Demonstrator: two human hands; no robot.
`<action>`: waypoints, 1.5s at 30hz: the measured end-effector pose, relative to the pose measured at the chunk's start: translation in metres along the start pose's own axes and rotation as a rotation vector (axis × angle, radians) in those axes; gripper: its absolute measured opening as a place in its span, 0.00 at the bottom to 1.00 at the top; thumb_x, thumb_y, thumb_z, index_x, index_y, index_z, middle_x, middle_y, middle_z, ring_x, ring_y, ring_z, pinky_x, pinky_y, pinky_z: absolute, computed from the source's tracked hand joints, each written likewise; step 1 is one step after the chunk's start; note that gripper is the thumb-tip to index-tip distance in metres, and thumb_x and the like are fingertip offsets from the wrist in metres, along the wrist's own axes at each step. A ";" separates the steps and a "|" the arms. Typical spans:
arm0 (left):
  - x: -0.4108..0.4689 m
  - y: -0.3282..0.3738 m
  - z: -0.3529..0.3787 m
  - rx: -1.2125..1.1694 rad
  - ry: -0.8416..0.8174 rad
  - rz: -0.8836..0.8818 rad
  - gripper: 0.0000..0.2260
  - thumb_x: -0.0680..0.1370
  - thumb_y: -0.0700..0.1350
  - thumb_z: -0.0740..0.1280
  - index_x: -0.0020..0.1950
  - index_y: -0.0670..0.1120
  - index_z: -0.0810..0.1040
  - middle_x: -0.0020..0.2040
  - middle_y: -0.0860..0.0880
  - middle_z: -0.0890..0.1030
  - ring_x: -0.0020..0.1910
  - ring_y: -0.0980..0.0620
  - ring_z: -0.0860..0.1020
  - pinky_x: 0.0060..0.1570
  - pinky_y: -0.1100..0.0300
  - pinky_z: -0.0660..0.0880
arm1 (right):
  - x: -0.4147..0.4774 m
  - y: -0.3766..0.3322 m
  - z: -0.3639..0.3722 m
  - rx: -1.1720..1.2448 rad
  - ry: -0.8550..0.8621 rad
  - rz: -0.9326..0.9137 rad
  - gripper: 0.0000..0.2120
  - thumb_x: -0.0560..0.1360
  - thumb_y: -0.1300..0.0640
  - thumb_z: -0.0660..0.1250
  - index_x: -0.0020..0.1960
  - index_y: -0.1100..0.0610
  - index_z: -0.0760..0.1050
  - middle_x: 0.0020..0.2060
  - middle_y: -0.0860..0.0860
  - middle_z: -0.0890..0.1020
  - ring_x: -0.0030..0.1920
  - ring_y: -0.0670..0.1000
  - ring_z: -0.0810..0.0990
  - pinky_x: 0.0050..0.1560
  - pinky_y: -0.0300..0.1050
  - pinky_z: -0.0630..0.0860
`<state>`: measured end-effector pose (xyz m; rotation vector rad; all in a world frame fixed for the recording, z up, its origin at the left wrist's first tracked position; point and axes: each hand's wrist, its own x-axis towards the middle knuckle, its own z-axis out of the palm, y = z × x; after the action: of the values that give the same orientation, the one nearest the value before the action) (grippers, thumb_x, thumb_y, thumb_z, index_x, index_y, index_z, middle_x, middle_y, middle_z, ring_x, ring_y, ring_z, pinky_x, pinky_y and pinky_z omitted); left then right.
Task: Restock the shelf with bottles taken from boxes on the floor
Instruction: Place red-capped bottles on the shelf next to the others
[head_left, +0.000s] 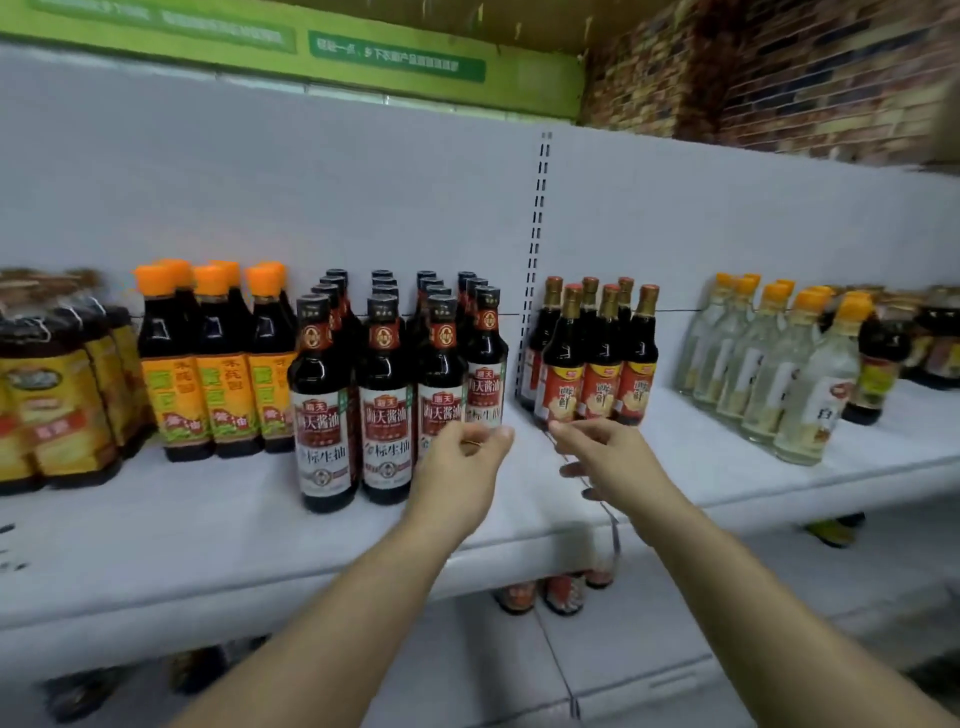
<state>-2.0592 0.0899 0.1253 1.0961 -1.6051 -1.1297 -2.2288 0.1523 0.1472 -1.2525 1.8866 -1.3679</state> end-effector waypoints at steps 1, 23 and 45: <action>-0.010 0.002 -0.007 -0.009 -0.012 0.009 0.14 0.78 0.64 0.67 0.54 0.55 0.77 0.52 0.56 0.81 0.52 0.50 0.81 0.55 0.45 0.80 | -0.013 -0.003 0.002 -0.006 0.005 0.007 0.16 0.79 0.41 0.69 0.58 0.52 0.80 0.52 0.48 0.84 0.48 0.50 0.86 0.53 0.57 0.81; -0.134 0.025 0.064 -0.188 -0.377 0.004 0.08 0.80 0.54 0.69 0.51 0.51 0.78 0.47 0.50 0.82 0.44 0.48 0.83 0.38 0.56 0.77 | -0.188 0.009 -0.094 -0.046 0.307 0.213 0.11 0.81 0.45 0.69 0.56 0.51 0.81 0.52 0.48 0.85 0.51 0.50 0.86 0.58 0.59 0.81; -0.257 -0.033 0.364 -0.011 -0.523 -0.178 0.07 0.80 0.57 0.69 0.48 0.55 0.76 0.46 0.51 0.80 0.47 0.46 0.82 0.43 0.52 0.77 | -0.252 0.260 -0.324 -0.042 0.390 0.495 0.17 0.80 0.46 0.70 0.65 0.51 0.78 0.57 0.48 0.83 0.46 0.47 0.86 0.41 0.43 0.80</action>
<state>-2.3394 0.4032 -0.0252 1.0005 -1.9164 -1.6413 -2.4733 0.5461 0.0001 -0.4908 2.2938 -1.3608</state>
